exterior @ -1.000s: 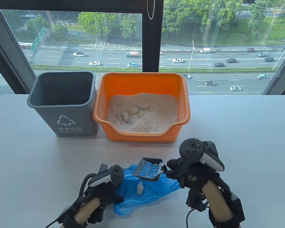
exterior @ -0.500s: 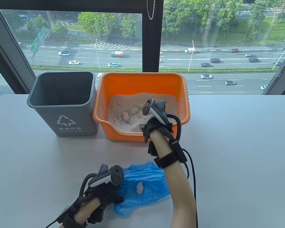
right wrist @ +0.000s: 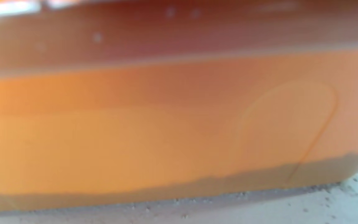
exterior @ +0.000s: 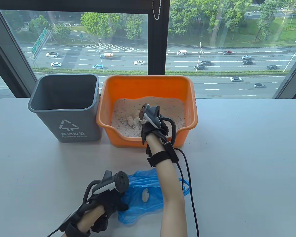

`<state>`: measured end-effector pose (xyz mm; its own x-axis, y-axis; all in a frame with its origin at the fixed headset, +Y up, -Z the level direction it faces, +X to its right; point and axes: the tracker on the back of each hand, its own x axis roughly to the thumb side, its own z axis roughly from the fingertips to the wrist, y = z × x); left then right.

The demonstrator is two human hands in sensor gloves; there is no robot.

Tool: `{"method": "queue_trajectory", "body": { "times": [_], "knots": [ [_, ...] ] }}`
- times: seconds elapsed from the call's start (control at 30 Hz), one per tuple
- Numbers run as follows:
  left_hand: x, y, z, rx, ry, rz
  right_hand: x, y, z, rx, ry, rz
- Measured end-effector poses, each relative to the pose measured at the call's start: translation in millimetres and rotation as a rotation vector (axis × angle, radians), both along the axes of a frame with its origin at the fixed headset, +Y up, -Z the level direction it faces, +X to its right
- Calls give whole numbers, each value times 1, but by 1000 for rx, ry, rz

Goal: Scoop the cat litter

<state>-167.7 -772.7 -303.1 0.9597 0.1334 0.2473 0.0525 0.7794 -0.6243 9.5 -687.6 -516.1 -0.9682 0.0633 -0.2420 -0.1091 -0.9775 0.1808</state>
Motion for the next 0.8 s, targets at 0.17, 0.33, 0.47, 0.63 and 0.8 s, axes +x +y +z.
{"method": "queue_trajectory", "body": {
  "times": [0.17,0.33,0.47,0.63,0.8],
  "knots": [
    [0,0,0,0,0,0,12,20,35,156,-5,-209],
    [0,0,0,1,1,-2,14,29,46,156,23,-183],
    [0,0,0,1,1,-1,13,38,55,233,-38,-126],
    [0,0,0,1,0,-2,17,43,62,307,-77,-109],
    [0,0,0,1,1,-3,26,41,68,322,-70,-136]
  ]
}}
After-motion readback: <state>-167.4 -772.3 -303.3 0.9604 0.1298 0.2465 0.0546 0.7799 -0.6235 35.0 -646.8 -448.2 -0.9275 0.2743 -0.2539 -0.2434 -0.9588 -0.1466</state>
